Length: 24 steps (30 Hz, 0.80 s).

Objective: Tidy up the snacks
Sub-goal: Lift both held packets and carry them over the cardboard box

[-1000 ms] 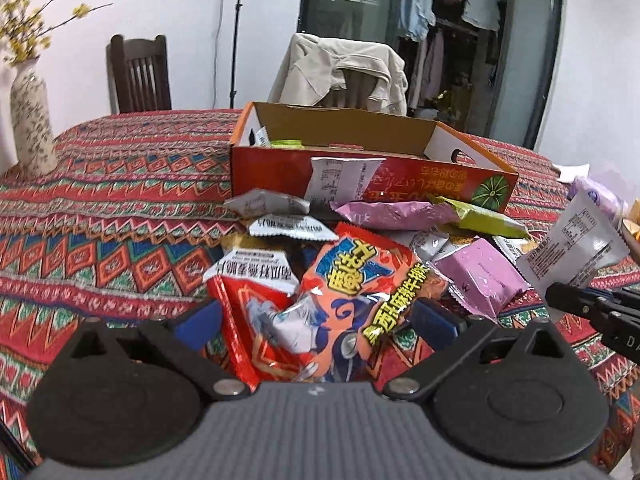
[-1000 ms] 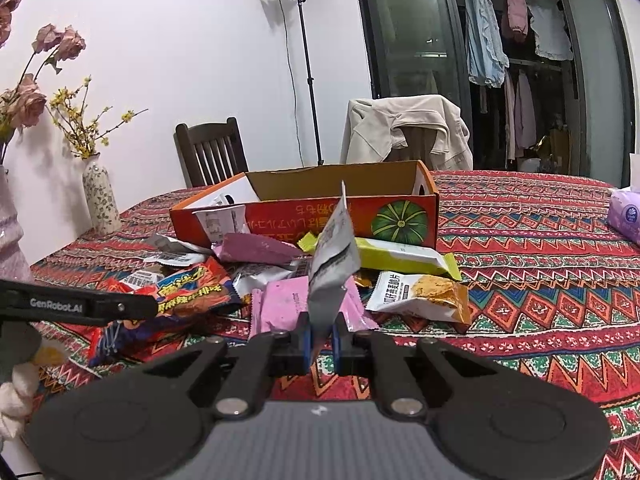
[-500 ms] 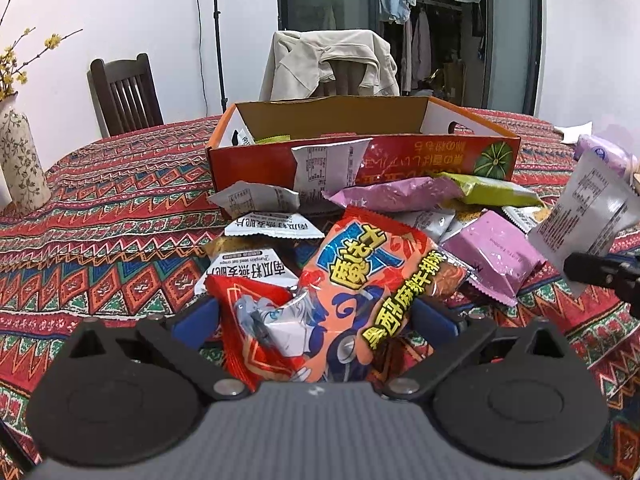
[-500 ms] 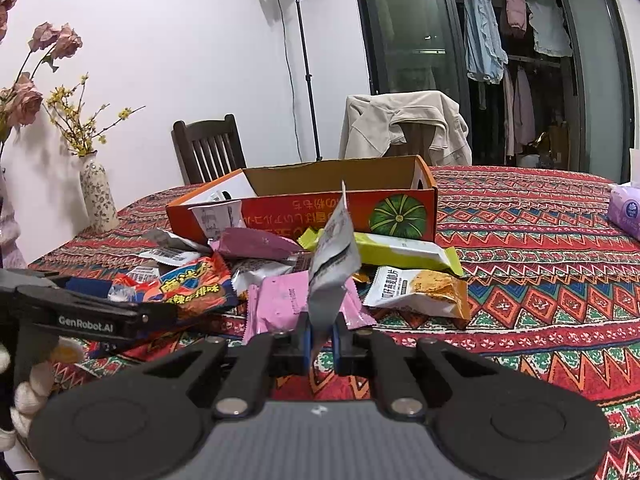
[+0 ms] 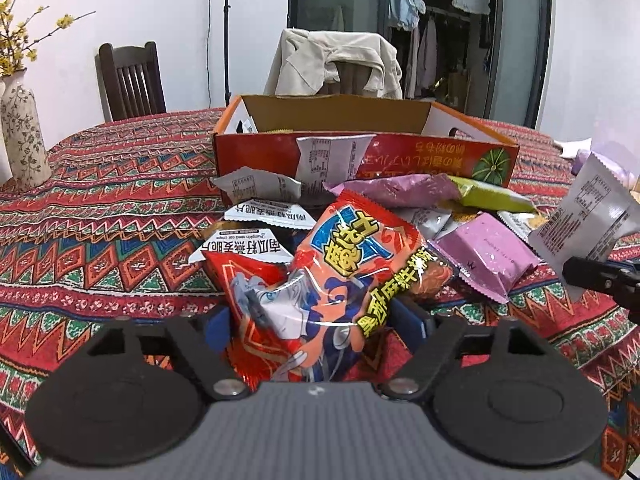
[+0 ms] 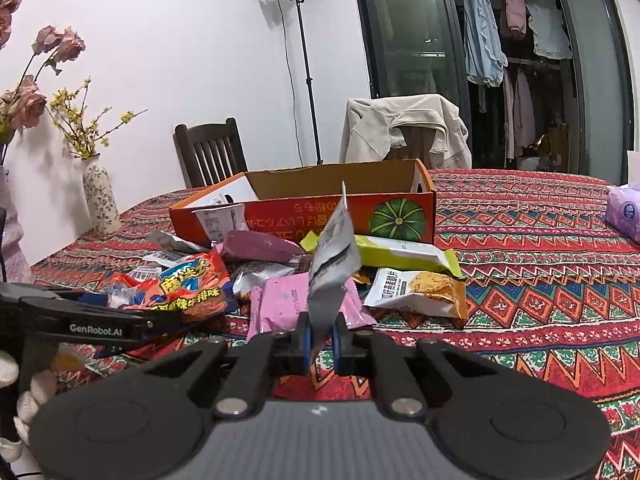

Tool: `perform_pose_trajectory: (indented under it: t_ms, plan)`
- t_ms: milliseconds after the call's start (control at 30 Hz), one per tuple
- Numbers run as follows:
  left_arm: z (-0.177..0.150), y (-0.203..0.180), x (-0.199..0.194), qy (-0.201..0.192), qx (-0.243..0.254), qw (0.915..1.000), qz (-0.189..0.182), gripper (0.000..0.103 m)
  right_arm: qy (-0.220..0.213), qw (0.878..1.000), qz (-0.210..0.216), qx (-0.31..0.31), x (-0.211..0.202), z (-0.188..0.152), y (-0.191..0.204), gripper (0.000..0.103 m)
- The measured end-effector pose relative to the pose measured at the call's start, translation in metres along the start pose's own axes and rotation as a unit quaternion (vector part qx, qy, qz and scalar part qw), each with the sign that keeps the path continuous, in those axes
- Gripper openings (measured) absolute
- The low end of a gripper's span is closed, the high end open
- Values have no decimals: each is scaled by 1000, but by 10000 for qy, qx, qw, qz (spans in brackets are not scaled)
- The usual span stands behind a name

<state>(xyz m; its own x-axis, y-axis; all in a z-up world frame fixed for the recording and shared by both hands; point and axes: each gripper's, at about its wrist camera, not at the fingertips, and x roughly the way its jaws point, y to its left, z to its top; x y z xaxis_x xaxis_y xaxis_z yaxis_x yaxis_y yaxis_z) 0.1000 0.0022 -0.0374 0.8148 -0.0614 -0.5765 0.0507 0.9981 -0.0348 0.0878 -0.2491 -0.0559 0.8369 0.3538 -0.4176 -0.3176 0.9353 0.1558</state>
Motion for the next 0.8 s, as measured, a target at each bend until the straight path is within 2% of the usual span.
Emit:
perform_pose_trajectory:
  t_ms: [367, 800]
  plan:
    - [-3, 0, -26, -371, -160, 9991, -83, 79, -77, 9999, -3, -69, -9, 1, 5, 10]
    - [25, -6, -56, -1013, -147, 9944, -278, 80, -374, 9990, -90, -227, -18, 20, 11, 10]
